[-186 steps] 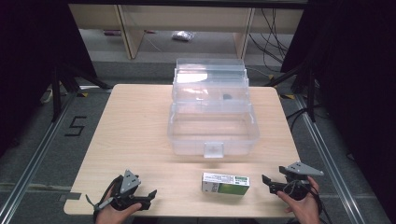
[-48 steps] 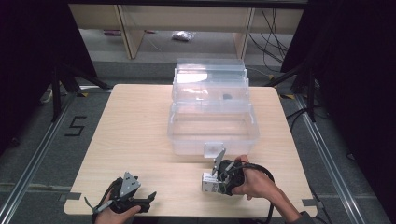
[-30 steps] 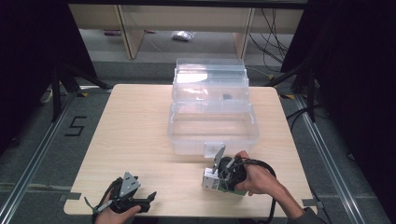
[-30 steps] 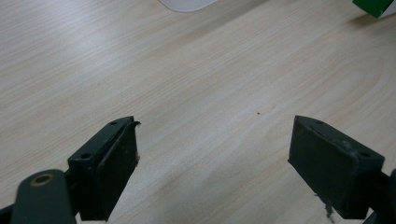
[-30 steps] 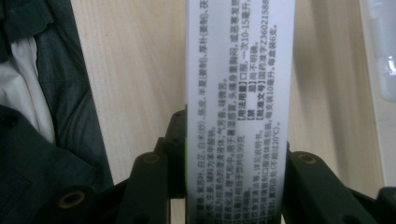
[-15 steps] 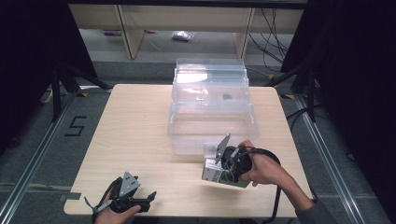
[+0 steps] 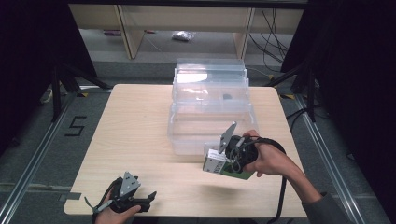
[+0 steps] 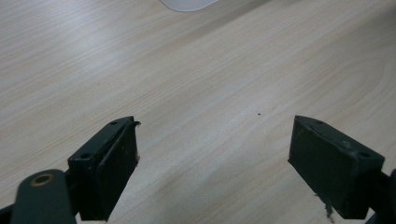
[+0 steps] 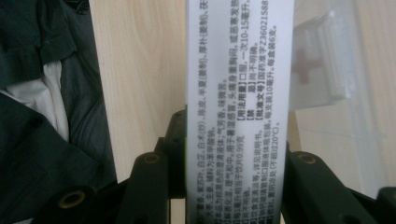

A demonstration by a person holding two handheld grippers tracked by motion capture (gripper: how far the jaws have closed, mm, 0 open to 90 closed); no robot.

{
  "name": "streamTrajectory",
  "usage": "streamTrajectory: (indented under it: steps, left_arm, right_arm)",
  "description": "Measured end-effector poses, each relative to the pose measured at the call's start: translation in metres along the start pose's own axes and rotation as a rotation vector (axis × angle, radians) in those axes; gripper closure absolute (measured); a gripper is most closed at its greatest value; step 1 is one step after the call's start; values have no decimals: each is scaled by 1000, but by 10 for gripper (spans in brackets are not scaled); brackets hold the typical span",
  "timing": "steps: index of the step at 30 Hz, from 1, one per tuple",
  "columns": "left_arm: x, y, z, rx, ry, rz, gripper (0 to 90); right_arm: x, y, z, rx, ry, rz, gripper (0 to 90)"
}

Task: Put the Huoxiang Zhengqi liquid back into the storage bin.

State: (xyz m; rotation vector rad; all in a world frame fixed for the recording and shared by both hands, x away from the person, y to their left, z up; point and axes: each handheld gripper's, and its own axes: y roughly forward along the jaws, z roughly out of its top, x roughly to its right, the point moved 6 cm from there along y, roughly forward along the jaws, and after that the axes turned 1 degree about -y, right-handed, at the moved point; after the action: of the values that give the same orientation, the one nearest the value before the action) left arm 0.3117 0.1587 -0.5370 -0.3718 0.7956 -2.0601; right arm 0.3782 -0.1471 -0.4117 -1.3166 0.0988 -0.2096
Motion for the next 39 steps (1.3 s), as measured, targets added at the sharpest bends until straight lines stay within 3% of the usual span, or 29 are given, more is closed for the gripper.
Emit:
streamTrajectory:
  steps: [2,5,9,10,15,19,21,22,23,25,27,29,30,31,32,33,34,35,36,37,38,39]
  left_arm:
    - [1,0,0,4,-1,-3,150]
    - [1,0,0,4,14,-18,149]
    - [1,-1,0,-1,6,-13,150]
    - [0,-1,0,-5,16,-20,149]
    - [1,0,0,-2,7,-12,150]
    - [1,1,0,3,-2,-6,150]
    - [1,1,0,3,-4,-6,149]
    - [0,1,0,2,-4,-5,150]
    - [0,1,0,2,-2,-5,150]
    - [0,1,0,3,-4,-5,149]
    - [0,1,0,4,-4,-4,149]
    - [1,0,0,2,-4,-2,150]
    - [0,-1,0,-14,29,-15,150]
    - [-1,-1,-1,-19,29,-8,150]
    - [1,1,0,1,2,-9,149]
    - [2,1,0,6,-4,-16,149]
    - [0,-1,-1,-22,31,-20,149]
    - [1,0,0,-6,13,-12,149]
    - [1,1,0,2,0,-12,150]
    - [0,-2,0,-17,24,-18,150]
    - [0,-2,0,-17,24,-21,150]
    - [0,-2,0,-18,28,-22,149]
  right_arm:
    - [3,-6,3,12,-16,8,647]
    - [5,-13,5,6,9,-4,647]
    - [9,-18,10,26,-24,-1,648]
    - [8,-20,10,16,-2,-3,648]
    - [12,-26,13,24,-22,2,649]
    - [15,-31,13,15,-4,-3,649]
    - [20,-35,14,18,-14,-4,649]
    - [23,-36,15,31,-46,-7,649]
    - [23,-39,14,21,-8,-12,650]
    - [27,-41,16,37,-48,-9,649]
    - [29,-45,16,35,-25,-14,649]
    - [31,-46,16,39,-43,-15,649]
    - [33,-50,15,27,-19,-19,649]
    - [35,-51,16,32,-27,-20,649]
    - [38,-51,16,39,-39,-18,649]
    - [39,-53,16,32,-18,-24,650]
    - [41,-54,16,29,-18,-27,649]
    - [45,-54,17,38,-50,-28,650]
    - [46,-56,17,27,-28,-30,649]
    - [50,-56,18,35,-41,-35,649]
    - [51,-57,18,28,-23,-39,649]
    - [54,-57,18,26,-34,-42,649]
